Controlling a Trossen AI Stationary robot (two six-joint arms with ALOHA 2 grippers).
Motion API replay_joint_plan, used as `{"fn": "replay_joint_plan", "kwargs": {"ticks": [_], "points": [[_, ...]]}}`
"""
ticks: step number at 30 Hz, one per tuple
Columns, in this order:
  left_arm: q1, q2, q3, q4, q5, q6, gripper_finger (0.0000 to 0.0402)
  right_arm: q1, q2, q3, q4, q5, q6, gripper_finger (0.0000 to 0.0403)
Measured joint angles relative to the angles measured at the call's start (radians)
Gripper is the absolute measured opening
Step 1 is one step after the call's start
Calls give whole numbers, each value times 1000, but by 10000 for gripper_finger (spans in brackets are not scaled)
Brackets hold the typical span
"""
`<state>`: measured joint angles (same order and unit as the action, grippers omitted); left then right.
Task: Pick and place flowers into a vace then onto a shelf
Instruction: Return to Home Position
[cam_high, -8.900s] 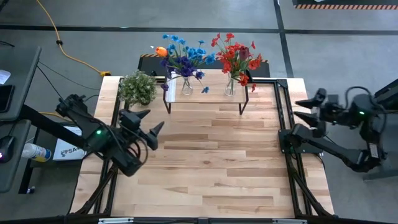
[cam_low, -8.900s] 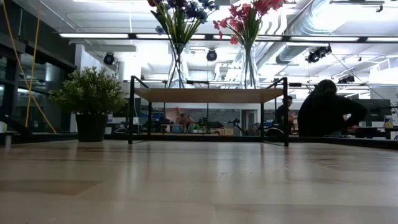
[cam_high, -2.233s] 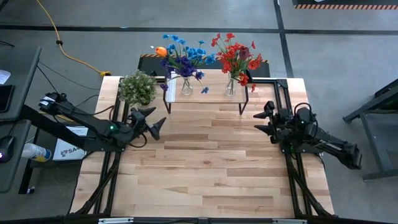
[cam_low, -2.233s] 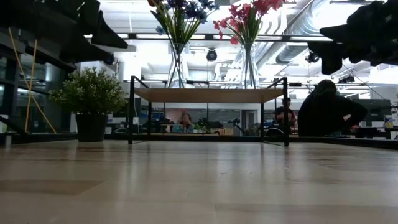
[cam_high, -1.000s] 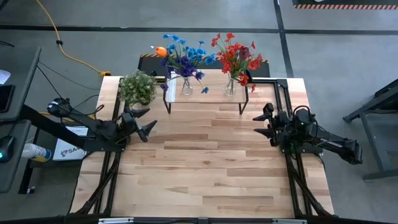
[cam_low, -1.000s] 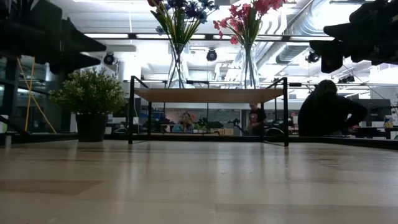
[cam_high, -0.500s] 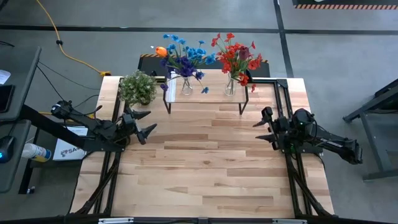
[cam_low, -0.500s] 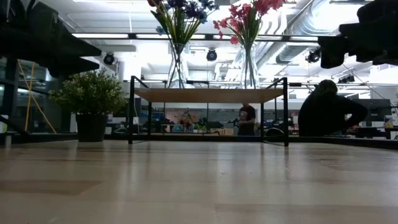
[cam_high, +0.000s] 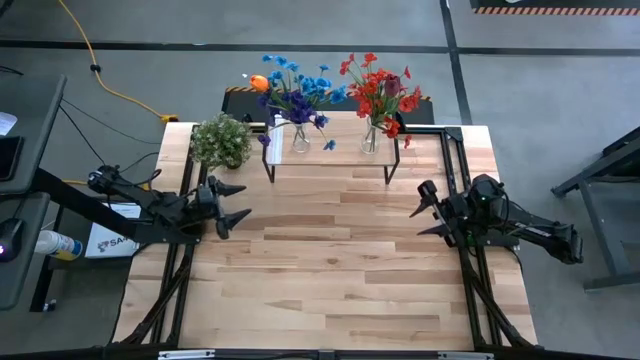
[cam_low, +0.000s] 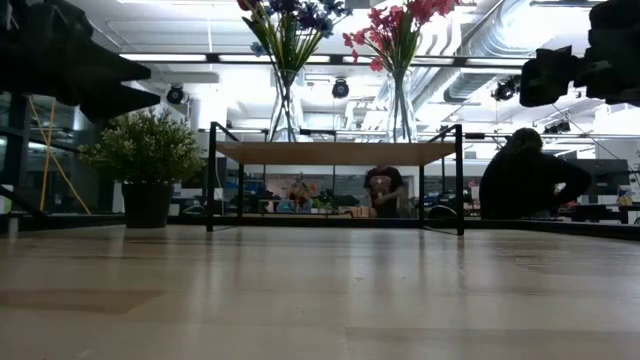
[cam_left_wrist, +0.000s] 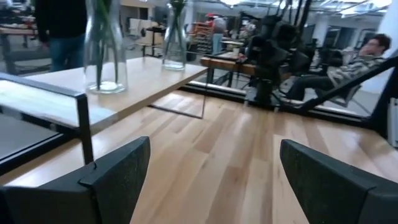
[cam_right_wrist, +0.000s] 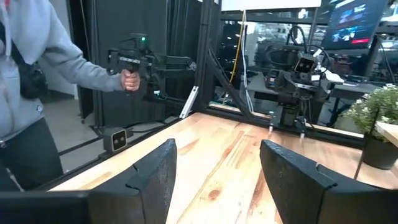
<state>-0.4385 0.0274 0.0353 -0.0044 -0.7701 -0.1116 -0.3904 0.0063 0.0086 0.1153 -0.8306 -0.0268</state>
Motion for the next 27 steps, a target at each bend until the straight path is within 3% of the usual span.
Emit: {"fn": "replay_joint_plan", "kwargs": {"ticks": [9, 17, 27], "points": [[0, -13, 0, 2, 58, 10, 392, 0, 0, 0, -34, -17, 51, 216], [0, -13, 0, 2, 51, 6, 392, 0, 0, 0, -37, -13, 282, 221], [0, -12, 0, 2, 50, 5, 392, 0, 0, 0, -38, -12, 282, 216]]}}
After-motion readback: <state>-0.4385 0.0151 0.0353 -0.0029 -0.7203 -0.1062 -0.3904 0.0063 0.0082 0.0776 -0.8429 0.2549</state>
